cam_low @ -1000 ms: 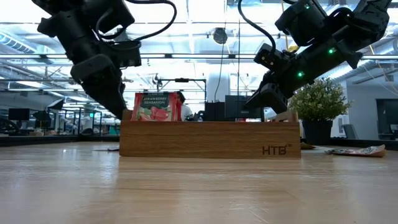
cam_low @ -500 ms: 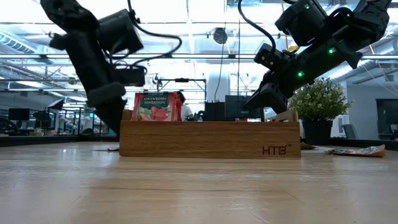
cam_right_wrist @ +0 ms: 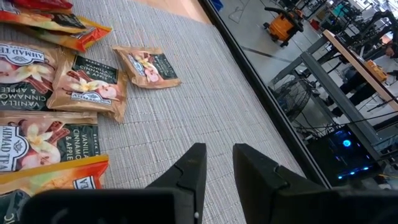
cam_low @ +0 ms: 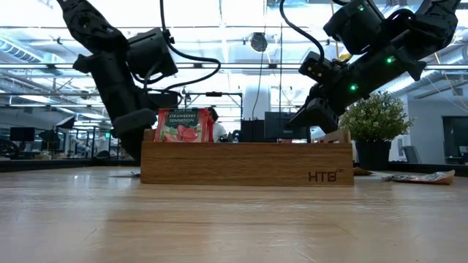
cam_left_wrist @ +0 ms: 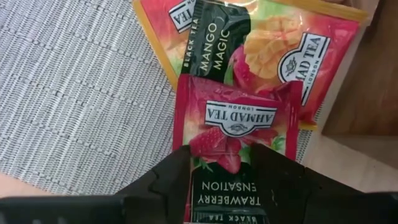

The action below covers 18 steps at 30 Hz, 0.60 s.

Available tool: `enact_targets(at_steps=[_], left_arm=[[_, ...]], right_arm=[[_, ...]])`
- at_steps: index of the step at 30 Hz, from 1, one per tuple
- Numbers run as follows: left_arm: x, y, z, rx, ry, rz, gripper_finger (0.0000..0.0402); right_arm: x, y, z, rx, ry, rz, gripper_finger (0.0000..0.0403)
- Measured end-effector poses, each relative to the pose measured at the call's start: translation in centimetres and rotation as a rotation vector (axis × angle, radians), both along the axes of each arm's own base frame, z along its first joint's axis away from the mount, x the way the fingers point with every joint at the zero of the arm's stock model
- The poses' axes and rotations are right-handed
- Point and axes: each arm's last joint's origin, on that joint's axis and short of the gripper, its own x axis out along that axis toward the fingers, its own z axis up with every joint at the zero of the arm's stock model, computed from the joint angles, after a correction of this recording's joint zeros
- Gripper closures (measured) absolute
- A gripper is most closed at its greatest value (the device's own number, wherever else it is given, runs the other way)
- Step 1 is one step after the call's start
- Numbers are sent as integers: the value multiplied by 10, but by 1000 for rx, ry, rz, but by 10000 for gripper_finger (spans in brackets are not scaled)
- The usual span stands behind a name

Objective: Pick & Place Tea
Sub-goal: Put the red tea bag into the left section of the wooden organizer

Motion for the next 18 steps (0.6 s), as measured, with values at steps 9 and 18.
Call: enact_targets(at_steps=[9,18], left_arm=[[-2,0,-1,-7,25,-6,383],[-4,-19,34,128,41,-110,396]], right_arm=[[-1,0,-1,-1,13,1,332],[-1,0,-1,-2,18,1,332]])
